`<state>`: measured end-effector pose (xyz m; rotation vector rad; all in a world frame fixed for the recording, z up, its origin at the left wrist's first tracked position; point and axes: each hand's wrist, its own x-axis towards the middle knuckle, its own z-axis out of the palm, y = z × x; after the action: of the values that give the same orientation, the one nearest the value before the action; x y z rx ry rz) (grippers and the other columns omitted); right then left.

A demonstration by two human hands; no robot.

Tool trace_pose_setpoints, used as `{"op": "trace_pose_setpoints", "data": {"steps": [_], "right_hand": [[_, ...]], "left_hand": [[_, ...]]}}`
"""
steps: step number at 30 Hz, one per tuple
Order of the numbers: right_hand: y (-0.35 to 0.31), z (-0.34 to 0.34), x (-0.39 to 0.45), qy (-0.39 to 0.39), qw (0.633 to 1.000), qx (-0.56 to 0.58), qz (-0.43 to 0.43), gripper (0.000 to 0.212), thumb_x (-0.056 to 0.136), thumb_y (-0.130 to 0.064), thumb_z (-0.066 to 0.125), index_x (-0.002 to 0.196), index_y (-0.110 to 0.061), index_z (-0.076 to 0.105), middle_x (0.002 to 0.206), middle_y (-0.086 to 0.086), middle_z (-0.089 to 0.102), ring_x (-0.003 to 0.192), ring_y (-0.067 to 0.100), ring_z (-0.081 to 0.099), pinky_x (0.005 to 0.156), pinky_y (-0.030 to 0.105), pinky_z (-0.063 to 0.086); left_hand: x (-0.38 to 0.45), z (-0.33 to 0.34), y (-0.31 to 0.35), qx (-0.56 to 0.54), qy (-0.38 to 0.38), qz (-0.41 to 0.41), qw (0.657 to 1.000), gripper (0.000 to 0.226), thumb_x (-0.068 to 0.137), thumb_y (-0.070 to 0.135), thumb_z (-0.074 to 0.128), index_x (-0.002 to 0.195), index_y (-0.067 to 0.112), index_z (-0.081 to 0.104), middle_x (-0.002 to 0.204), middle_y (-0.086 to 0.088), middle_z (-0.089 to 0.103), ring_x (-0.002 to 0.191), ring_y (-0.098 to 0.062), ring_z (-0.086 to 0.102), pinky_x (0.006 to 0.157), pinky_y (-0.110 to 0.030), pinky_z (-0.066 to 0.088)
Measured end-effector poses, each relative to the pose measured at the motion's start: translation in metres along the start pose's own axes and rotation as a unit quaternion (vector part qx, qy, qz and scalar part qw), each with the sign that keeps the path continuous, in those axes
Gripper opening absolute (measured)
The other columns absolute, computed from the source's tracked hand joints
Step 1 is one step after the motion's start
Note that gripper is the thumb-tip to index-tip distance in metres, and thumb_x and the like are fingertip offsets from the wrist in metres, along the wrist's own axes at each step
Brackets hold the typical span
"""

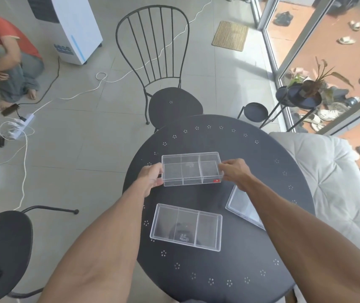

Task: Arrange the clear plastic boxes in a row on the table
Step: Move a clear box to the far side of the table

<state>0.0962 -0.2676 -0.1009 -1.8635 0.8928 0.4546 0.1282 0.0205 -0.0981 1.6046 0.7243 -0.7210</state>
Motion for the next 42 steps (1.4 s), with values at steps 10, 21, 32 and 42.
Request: {"op": "trace_pose_setpoints", "data": {"steps": [10,21,32,42], "right_hand": [[-0.009,0.026,0.002,-0.013,0.996,0.086,0.014,0.030,0.087,-0.021,0.059,0.093,-0.004,0.083,0.093,0.018,0.082,0.078,0.028,0.076,0.099,0.047,0.067],[-0.041,0.050,0.005,-0.056,0.977,0.207,0.004,0.066,0.072,-0.040,0.066,0.106,0.017,0.071,0.091,0.031,0.068,0.087,0.026,0.052,0.108,0.053,0.058],[-0.058,0.055,0.016,-0.050,0.978,0.201,-0.003,0.064,0.079,-0.042,0.068,0.114,0.011,0.074,0.127,0.028,0.077,0.100,0.035,0.079,0.115,0.055,0.055],[-0.040,0.047,0.010,-0.036,0.974,0.223,0.003,0.048,0.093,-0.039,0.070,0.108,0.006,0.077,0.094,0.019,0.071,0.095,0.016,0.045,0.103,0.046,0.061]], "left_hand": [[0.014,-0.011,-0.003,-0.053,0.056,-0.002,0.997,0.036,0.088,0.025,0.049,0.113,0.007,0.067,0.125,-0.010,0.069,0.095,-0.030,0.072,0.093,-0.039,0.059],[0.023,-0.015,0.029,-0.074,0.136,0.065,0.986,0.026,0.076,0.036,0.044,0.078,0.019,0.063,0.111,-0.008,0.072,0.079,-0.024,0.072,0.084,-0.033,0.060],[0.043,-0.017,0.051,-0.065,0.139,0.075,0.985,0.024,0.083,0.030,0.048,0.084,0.013,0.066,0.116,-0.013,0.073,0.092,-0.028,0.073,0.100,-0.041,0.057],[0.029,-0.023,0.044,-0.028,0.158,0.064,0.985,0.025,0.090,0.032,0.047,0.088,0.012,0.062,0.081,0.001,0.060,0.090,-0.031,0.063,0.102,-0.047,0.054]]}}
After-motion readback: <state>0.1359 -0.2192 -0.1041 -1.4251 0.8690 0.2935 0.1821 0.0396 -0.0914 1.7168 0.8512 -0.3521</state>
